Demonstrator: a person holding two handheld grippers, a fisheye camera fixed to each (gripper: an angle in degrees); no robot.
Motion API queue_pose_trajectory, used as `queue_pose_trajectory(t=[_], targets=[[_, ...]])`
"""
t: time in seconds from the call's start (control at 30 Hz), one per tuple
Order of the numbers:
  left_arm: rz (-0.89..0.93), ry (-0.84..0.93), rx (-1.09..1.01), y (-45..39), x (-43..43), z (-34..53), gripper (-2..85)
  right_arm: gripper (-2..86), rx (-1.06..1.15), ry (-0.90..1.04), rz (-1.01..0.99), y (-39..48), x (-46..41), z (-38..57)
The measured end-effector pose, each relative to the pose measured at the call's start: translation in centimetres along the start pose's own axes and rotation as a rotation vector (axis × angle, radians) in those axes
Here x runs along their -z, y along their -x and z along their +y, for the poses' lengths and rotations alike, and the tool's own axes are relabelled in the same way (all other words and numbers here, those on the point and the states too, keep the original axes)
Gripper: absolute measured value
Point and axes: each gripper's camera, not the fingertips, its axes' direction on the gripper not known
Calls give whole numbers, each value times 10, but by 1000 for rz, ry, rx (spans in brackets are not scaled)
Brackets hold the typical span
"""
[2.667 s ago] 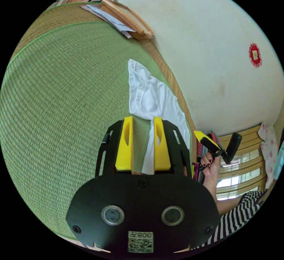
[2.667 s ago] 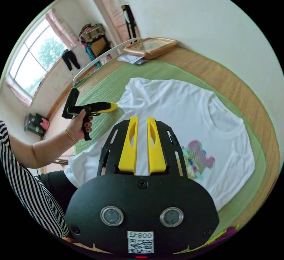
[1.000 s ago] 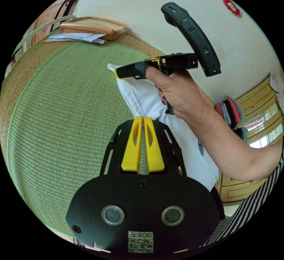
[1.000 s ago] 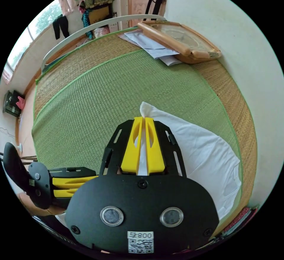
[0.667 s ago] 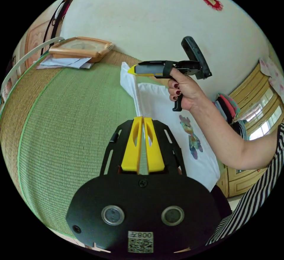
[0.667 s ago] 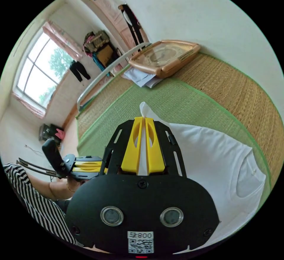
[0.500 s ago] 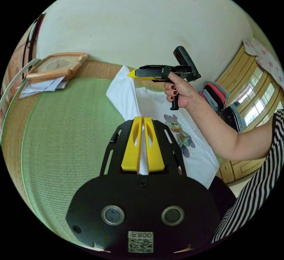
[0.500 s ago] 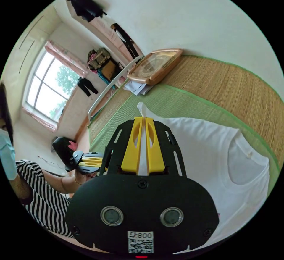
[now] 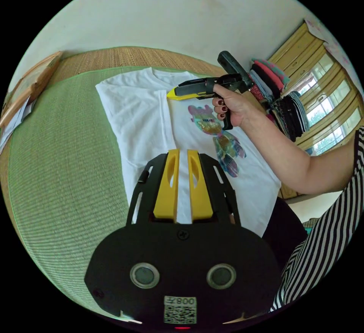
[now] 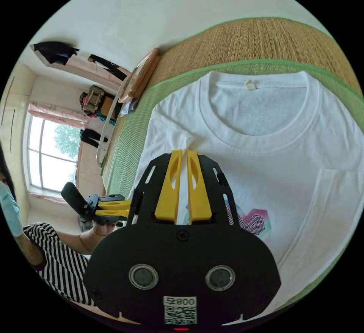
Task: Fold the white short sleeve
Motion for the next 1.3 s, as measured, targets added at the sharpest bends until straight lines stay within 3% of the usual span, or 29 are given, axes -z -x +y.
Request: queue_pose_trajectory(t=[0.23, 0.37, 0.5, 0.87, 1.07, 1.3], targets=[[-119, -41, 104, 6, 6, 2, 11, 2, 217, -90, 233, 63, 15, 6], [-185, 2, 129, 8, -10, 10, 4, 1, 323, -32, 167, 84, -13, -4], [-212, 11, 116, 2, -13, 15, 2, 1, 330, 75, 282, 86, -60, -18], [-208, -21, 139, 6, -16, 37, 2, 1, 369, 67, 264, 85, -28, 20], [-180, 29, 133, 17, -33, 50, 1, 1, 443, 101, 232, 89, 8, 110], [-189, 52, 132, 29, -42, 71, 2, 1, 357, 119, 188, 64, 37, 206]])
